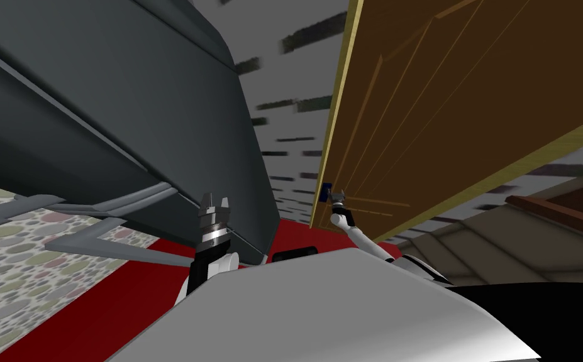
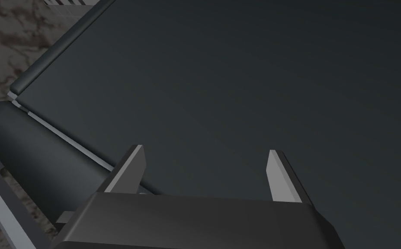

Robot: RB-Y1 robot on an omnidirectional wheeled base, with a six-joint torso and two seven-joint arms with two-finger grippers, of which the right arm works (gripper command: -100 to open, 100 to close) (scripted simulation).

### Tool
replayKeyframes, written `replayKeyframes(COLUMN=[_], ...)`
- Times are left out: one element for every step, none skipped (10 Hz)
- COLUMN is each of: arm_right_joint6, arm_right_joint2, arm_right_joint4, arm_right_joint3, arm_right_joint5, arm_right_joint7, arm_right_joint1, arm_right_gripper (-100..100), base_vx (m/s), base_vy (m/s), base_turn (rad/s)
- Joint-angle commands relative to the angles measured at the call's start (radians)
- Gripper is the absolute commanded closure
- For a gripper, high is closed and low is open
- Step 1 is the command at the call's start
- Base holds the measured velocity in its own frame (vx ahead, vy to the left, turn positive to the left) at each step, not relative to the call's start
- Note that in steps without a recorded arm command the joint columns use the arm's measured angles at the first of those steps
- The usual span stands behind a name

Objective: Pull the door open

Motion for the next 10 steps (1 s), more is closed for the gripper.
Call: replayKeyframes(arm_right_joint6=[0.031,0.031,0.053,0.053,0.073,0.073,0.092,0.092,0.109,0.109], arm_right_joint2=[0.026,0.026,0.047,0.047,0.066,0.066,0.085,0.085,0.102,0.102], arm_right_joint4=[0.050,0.067,0.097,0.121,0.148,0.178,0.207,0.225,0.256,0.268], arm_right_joint3=[-0.049,-0.049,-0.088,-0.088,-0.125,-0.125,-0.160,-0.160,-0.194,-0.194], arm_right_joint5=[0.038,0.038,0.074,0.074,0.108,0.108,0.140,0.140,0.170,0.170], arm_right_joint7=[-0.014,-0.014,-0.036,-0.036,-0.057,-0.057,-0.077,-0.077,-0.096,-0.096], arm_right_joint1=[-0.040,-0.040,-0.077,-0.077,-0.113,-0.113,-0.147,-0.147,-0.179,-0.179], arm_right_gripper=[-100,-100,-100,-100,-100,-100,-100,-100,-100,-100], base_vx=[-0.021,-0.016,-0.025,-0.017,-0.020,-0.013,-0.020,-0.015,-0.019,-0.017], base_vy=[-0.015,-0.012,-0.008,-0.010,-0.012,-0.013,-0.009,-0.011,-0.012,-0.013], base_turn=[0.073,0.043,0.066,0.047,0.075,0.054,0.068,0.030,0.054,0.043])
